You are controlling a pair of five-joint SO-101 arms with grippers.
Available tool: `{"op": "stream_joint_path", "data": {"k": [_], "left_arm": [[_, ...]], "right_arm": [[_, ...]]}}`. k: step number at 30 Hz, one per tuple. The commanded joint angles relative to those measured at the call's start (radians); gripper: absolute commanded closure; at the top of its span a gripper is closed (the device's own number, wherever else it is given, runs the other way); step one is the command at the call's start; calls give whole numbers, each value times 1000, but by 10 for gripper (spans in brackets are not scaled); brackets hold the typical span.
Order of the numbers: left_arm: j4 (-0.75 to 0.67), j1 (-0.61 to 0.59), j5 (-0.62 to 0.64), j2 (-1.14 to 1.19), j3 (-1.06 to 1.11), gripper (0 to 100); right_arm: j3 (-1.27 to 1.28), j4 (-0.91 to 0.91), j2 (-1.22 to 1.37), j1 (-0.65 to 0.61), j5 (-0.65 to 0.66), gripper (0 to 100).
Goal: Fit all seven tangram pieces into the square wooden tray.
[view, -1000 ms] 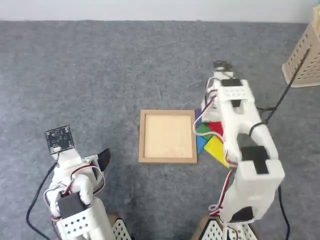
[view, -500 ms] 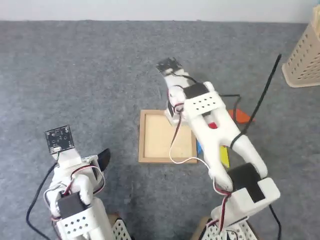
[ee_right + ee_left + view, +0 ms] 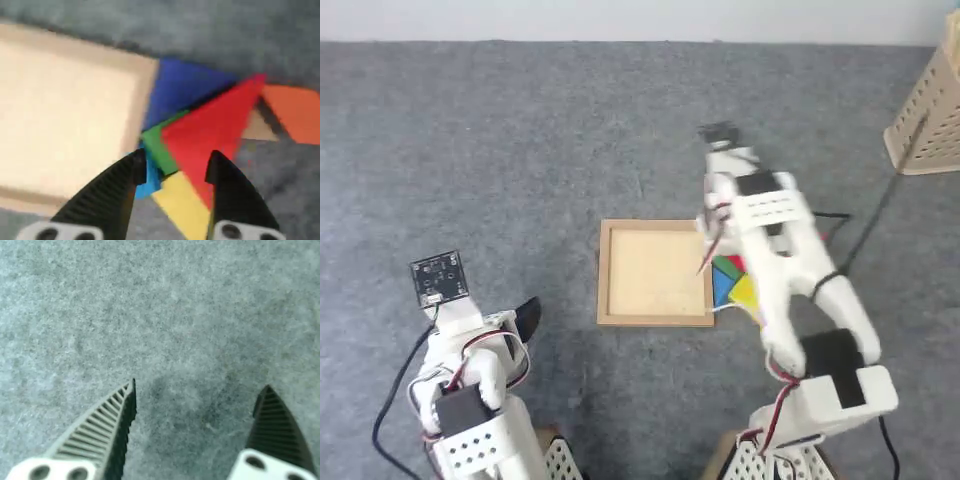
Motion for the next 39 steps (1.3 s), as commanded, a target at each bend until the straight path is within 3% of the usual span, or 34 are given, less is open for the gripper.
{"op": "stream_joint_path", "data": {"k": [1,5,8,15,28,36,39], "left_arm": [[-2,2,-2,-12,-13,646],[-2,2,-2,-12,-13,646],[-2,2,-2,-12,-13,646],[-2,2,-2,-12,-13,646],[-2,2,-2,-12,-13,646],[-2,2,-2,-12,-13,646],[-2,2,-2,-12,-13,646]], "right_arm": [[-11,-41,-44,177,-35,791],[-14,-87,-27,275,-41,824],[-12,-99,22,277,-34,832],[-44,-94,168,188,-2,832],[-58,-102,108,16,11,829],[-152,-94,108,-28,12,829],[-155,-94,111,-79,61,831]]}}
